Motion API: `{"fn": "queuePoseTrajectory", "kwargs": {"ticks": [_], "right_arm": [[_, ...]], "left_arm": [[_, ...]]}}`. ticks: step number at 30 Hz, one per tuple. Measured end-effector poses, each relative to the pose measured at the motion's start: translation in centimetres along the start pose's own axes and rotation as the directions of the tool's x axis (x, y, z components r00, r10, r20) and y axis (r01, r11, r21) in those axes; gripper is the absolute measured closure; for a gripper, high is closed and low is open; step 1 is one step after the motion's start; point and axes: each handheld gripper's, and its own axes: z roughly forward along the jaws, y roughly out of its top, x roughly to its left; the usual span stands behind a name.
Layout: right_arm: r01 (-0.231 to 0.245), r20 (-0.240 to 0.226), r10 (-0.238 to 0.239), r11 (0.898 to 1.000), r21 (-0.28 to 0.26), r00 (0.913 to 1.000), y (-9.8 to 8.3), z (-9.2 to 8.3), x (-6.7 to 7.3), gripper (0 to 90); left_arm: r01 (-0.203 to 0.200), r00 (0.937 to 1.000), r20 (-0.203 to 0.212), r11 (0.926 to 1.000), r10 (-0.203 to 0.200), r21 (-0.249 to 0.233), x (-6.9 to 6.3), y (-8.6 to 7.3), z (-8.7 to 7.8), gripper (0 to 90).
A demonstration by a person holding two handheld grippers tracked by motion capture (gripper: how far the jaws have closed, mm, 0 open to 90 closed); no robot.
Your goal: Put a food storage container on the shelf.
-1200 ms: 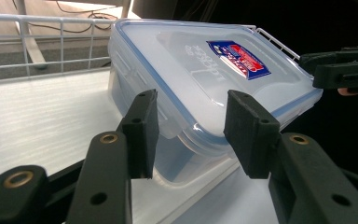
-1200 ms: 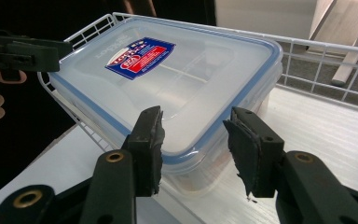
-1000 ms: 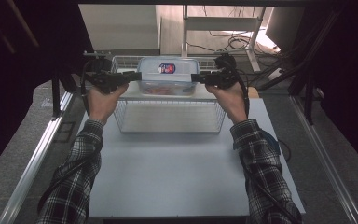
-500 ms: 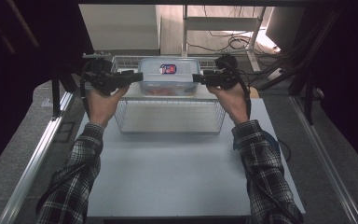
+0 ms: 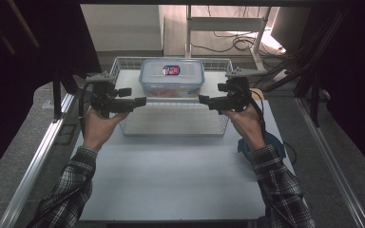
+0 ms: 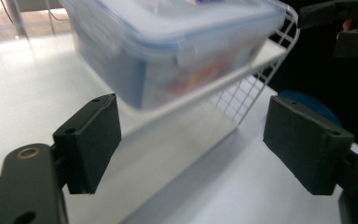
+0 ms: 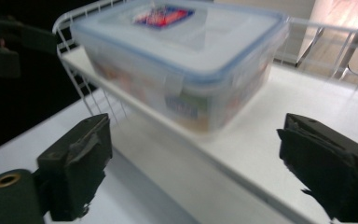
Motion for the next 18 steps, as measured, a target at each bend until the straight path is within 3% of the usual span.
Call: {"fn": "queuePoseTrajectory", "kwargs": {"ticks": [5, 10, 12, 18], "right_arm": [[0.013, -0.012, -0.013, 1.000, 0.013, 0.9999, -2.0, -0.2, 0.1, 5.4], [0.030, -0.016, -0.029, 0.999, 0.019, 0.9994, -3.9, -0.5, 0.6, 4.3], [0.045, -0.014, -0.045, 0.999, 0.024, 0.9989, -4.6, -0.7, 1.0, 4.2], [0.078, -0.018, -0.077, 0.996, 0.043, 0.9969, -6.7, -1.1, 2.1, 4.0]], "left_arm": [[-0.007, 0.9996, 0.027, 0.9998, 0.007, 0.016, -0.8, -1.9, 0.1, 17.4], [-0.027, 0.9992, 0.032, 0.9989, 0.026, 0.038, -1.7, -3.8, 0.3, 15.7], [-0.031, 0.9994, 0.014, 0.9981, 0.031, 0.054, -2.1, -4.6, 0.4, 15.8], [-0.042, 0.9983, 0.042, 0.9979, 0.040, 0.048, -3.2, -7.0, 0.4, 14.5]]}}
